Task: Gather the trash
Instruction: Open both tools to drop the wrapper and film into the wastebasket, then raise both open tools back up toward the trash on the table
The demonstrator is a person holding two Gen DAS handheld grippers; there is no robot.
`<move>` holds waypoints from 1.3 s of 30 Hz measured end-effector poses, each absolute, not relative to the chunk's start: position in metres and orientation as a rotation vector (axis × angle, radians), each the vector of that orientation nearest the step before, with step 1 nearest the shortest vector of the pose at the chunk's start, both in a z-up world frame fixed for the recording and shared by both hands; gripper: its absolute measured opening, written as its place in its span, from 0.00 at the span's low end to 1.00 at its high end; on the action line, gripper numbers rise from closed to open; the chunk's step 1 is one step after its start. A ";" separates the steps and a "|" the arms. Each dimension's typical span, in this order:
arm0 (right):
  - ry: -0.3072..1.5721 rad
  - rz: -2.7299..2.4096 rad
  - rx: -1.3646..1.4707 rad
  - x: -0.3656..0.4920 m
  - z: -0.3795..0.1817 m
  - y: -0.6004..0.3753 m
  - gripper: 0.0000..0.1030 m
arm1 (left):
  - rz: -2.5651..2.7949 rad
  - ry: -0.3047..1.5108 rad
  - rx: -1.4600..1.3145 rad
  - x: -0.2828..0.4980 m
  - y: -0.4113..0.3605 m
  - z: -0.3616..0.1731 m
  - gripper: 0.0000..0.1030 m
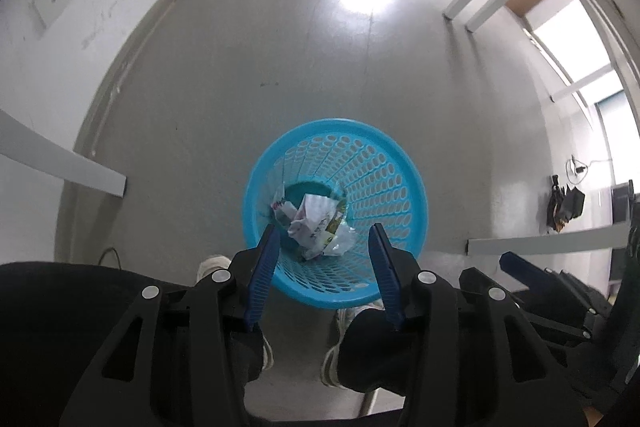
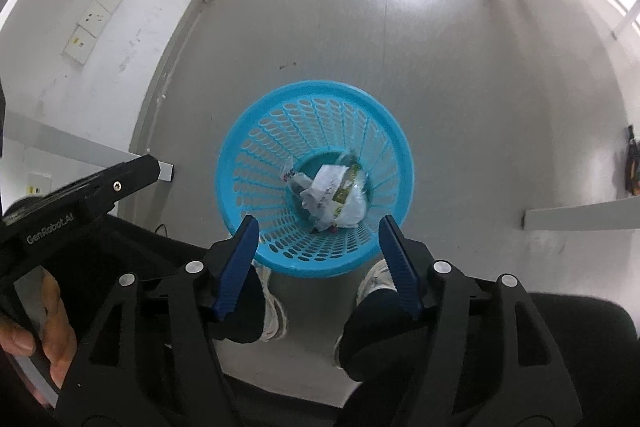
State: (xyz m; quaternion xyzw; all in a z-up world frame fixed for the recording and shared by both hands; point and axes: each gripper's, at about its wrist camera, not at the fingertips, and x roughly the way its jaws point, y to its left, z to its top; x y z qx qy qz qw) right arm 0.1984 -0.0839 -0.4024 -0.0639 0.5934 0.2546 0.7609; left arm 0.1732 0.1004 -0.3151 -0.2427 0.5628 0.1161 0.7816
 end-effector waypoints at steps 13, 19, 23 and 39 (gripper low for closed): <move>1.155 0.627 -0.127 0.136 -0.340 -0.114 0.68 | 0.232 1.118 -0.352 0.110 0.065 -0.253 0.67; 1.056 0.619 -0.114 0.117 -0.305 -0.142 0.75 | 0.220 1.055 -0.326 0.078 0.073 -0.219 0.81; 0.974 0.629 -0.097 0.107 -0.279 -0.156 0.83 | 0.213 0.988 -0.250 0.059 0.067 -0.196 0.94; 0.662 0.646 -0.056 0.069 -0.174 -0.209 0.91 | 0.137 0.714 -0.154 0.021 0.056 -0.092 0.94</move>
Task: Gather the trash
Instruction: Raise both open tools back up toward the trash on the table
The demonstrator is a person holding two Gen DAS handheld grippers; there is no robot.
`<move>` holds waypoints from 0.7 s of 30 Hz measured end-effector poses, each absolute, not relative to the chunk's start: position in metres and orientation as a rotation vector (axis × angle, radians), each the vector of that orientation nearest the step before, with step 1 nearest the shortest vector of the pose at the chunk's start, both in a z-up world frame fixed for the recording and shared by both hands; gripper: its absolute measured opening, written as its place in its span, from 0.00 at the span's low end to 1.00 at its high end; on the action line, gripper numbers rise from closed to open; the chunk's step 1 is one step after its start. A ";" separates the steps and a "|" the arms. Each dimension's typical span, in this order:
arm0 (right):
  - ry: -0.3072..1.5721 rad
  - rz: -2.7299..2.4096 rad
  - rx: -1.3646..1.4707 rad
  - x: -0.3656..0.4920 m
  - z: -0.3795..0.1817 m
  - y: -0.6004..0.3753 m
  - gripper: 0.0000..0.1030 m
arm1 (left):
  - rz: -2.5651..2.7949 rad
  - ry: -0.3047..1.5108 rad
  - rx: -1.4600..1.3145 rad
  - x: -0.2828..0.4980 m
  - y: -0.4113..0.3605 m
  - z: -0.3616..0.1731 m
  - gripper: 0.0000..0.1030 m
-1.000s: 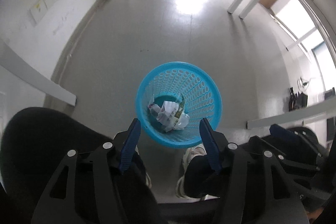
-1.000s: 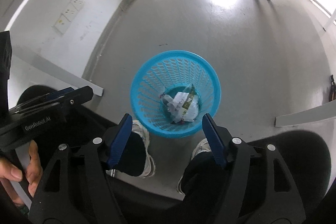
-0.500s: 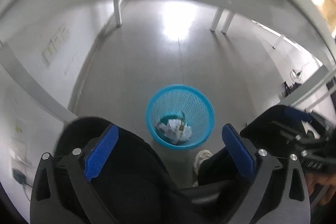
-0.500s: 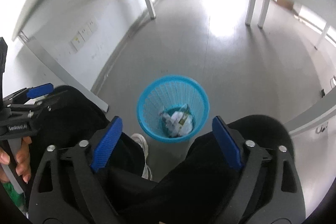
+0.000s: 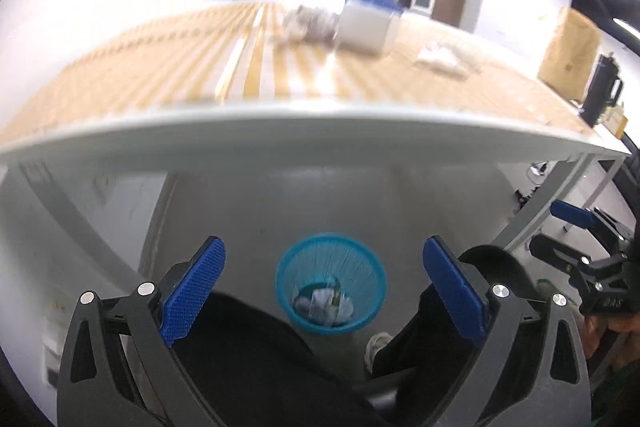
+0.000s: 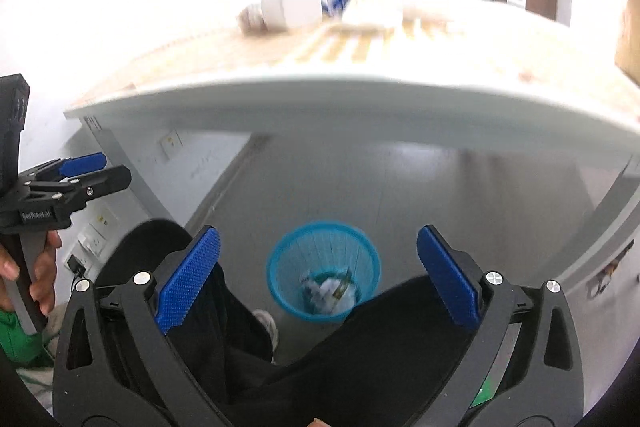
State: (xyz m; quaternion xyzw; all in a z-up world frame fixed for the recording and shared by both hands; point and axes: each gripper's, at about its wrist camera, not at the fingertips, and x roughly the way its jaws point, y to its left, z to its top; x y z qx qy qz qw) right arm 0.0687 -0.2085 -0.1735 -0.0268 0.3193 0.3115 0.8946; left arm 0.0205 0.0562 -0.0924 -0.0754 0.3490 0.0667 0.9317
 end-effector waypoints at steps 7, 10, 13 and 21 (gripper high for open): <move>0.561 0.649 -0.011 0.077 -0.124 -0.212 0.91 | 0.171 0.602 -0.137 0.024 0.068 -0.047 0.94; 0.527 0.630 0.010 0.090 -0.109 -0.212 0.91 | 0.193 0.590 -0.148 0.035 0.075 -0.035 0.94; 0.532 0.609 0.033 0.109 -0.099 -0.208 0.91 | 0.194 0.575 -0.163 0.048 0.080 -0.023 0.94; 0.516 0.576 0.075 0.158 -0.081 -0.193 0.91 | 0.220 0.563 -0.168 0.079 0.099 -0.010 0.94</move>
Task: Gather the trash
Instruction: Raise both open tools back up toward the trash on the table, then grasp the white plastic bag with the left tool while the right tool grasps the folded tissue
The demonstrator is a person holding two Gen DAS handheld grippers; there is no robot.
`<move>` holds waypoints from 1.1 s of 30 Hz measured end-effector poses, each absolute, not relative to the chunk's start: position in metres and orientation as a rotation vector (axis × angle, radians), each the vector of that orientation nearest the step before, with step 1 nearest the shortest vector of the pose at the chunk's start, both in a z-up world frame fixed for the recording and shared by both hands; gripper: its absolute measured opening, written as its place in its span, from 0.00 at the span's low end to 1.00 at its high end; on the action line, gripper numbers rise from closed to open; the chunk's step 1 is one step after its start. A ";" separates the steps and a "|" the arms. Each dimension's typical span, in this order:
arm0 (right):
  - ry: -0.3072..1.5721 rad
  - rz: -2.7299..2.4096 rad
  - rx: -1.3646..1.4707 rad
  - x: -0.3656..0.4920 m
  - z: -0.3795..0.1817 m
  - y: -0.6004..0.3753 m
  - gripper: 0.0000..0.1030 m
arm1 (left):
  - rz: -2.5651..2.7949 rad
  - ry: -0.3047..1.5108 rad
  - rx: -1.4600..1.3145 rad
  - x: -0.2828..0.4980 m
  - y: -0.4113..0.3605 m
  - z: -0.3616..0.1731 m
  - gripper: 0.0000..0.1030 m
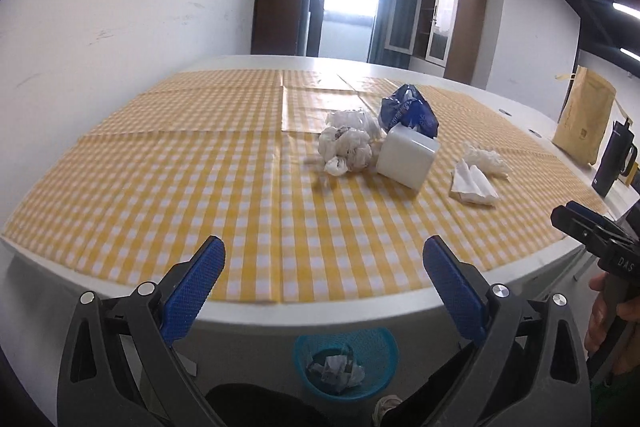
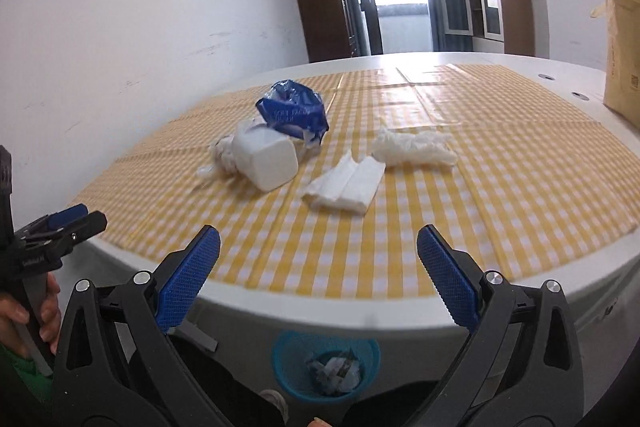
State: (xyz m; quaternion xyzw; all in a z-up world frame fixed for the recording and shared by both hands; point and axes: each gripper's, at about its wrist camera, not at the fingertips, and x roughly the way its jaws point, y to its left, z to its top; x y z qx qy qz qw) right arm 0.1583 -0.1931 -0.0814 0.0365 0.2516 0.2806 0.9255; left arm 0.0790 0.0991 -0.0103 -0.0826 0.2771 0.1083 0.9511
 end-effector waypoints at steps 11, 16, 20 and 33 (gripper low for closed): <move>0.559 0.591 0.097 0.212 -0.095 -0.187 0.91 | 0.196 0.632 -0.177 0.143 0.119 -0.009 0.94; 0.589 0.609 0.114 0.228 -0.102 -0.189 0.84 | 0.180 0.673 -0.187 0.168 0.121 -0.016 0.90; 0.607 0.627 0.135 0.237 -0.107 -0.189 0.78 | 0.158 0.699 -0.158 0.185 0.118 -0.018 0.88; 0.657 0.699 0.159 0.258 -0.118 -0.175 0.53 | 0.117 0.816 -0.128 0.237 0.128 -0.039 0.57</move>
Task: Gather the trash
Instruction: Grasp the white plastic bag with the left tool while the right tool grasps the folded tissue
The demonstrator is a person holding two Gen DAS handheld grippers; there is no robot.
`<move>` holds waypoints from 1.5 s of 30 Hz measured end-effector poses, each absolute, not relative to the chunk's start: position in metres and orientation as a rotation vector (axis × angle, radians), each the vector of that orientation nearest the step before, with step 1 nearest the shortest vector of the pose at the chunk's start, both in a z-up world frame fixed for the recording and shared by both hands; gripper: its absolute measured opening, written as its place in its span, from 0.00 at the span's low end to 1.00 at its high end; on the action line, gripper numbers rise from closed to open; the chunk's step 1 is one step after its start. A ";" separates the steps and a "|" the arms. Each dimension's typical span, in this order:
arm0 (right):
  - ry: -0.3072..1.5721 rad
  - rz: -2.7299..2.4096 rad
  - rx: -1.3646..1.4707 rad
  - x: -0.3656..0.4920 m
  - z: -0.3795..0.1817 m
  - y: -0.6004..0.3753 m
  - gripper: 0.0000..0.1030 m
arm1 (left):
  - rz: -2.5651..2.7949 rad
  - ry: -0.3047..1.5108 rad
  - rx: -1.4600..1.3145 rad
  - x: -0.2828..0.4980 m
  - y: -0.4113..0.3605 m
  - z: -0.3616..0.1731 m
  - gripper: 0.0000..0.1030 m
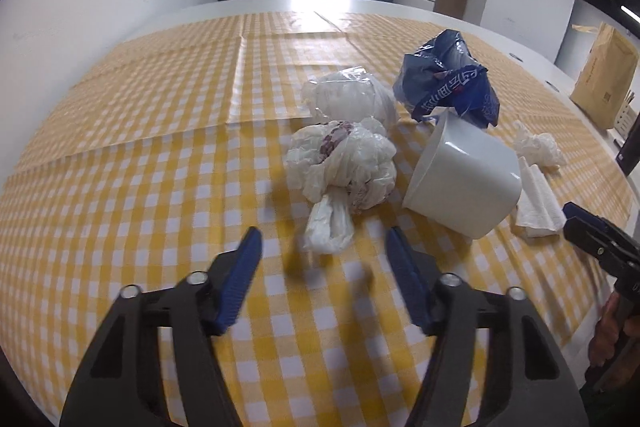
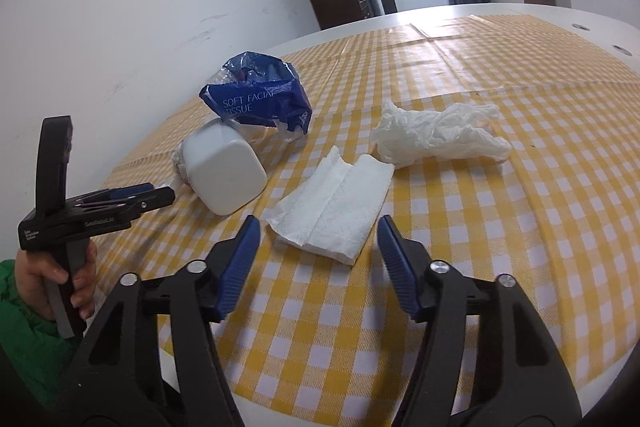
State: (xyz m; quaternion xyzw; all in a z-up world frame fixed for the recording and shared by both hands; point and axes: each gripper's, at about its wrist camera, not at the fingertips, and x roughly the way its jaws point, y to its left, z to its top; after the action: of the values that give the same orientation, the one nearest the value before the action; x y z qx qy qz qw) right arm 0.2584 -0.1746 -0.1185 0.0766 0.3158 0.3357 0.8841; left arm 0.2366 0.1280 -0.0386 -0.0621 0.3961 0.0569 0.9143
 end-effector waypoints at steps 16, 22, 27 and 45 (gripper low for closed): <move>0.668 0.688 0.162 0.261 -0.124 -0.171 0.02 | 0.111 0.770 -0.176 0.226 0.134 -0.032 0.08; 0.635 0.705 0.156 0.244 -0.112 -0.172 0.01 | 0.114 0.679 -0.239 0.186 0.132 -0.011 0.07; 0.606 0.715 0.150 0.220 -0.099 -0.178 0.01 | 0.117 0.657 -0.266 0.163 0.129 -0.008 0.07; 0.551 0.812 0.078 0.132 -0.072 -0.178 0.01 | -0.003 0.591 -0.317 0.070 0.088 -0.006 0.07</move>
State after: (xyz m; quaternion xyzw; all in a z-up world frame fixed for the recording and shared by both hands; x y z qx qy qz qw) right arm 0.1321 -0.1776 -0.0723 0.0376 0.2647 0.3900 0.8812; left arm 0.0704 0.0876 -0.0063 -0.1556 0.2899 -0.0014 0.9443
